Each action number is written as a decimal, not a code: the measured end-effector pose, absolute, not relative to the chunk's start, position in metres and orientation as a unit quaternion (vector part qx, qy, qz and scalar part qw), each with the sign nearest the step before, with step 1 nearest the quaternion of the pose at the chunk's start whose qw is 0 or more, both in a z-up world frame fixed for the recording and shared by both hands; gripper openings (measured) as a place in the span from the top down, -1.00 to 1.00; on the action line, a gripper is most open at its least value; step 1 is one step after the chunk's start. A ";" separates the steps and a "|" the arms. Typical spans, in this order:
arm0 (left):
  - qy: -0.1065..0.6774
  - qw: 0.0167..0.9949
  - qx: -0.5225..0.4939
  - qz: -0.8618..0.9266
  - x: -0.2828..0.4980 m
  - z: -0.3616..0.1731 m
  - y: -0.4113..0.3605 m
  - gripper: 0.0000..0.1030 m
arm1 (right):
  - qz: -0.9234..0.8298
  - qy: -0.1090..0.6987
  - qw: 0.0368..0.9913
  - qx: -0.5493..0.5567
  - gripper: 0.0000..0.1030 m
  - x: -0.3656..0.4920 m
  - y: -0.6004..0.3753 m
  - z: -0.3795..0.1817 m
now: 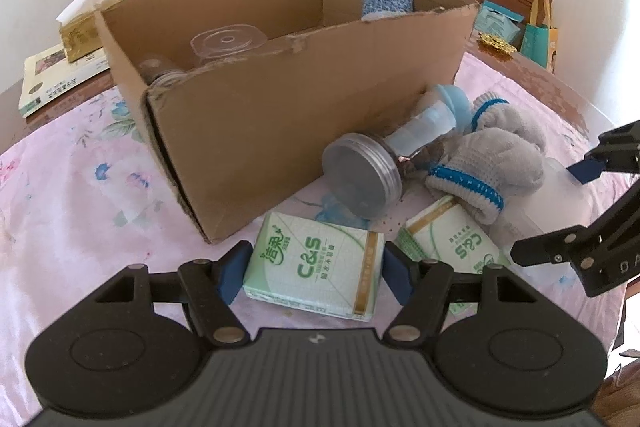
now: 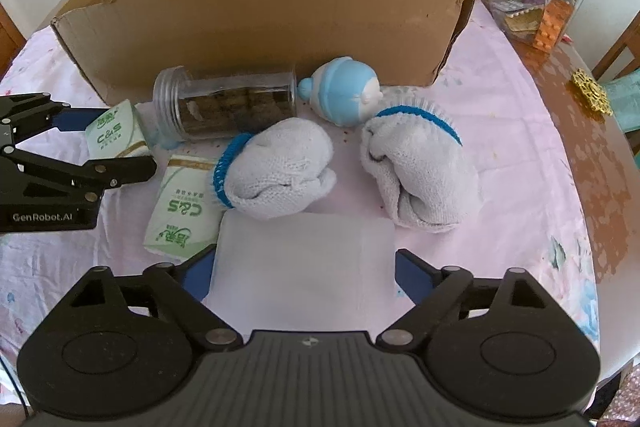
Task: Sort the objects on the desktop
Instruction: 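Grasp the C&S tissue pack with left tool while right tool grasps the plastic bag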
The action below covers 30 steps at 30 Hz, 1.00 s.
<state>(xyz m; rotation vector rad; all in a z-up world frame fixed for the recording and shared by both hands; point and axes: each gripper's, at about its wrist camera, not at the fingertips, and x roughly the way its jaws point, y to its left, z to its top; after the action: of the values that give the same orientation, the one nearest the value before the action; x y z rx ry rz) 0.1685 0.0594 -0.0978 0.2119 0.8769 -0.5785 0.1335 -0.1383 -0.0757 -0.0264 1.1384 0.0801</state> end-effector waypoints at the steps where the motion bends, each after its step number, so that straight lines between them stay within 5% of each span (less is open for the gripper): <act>1: 0.419 0.860 0.100 -0.276 0.168 -0.097 0.060 -0.34 | 0.042 0.539 0.841 -0.015 -0.70 0.133 -0.138 -0.075; 30: 0.415 0.869 0.078 -0.258 0.144 -0.017 0.035 -0.34 | 0.162 0.483 0.855 -0.100 -0.70 0.140 -0.155 0.001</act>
<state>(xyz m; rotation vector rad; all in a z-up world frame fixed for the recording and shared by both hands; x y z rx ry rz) 0.1442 0.0348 -0.0175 0.1634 0.8675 -0.5392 0.1400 -0.1552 0.0005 -0.2105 1.0151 0.3405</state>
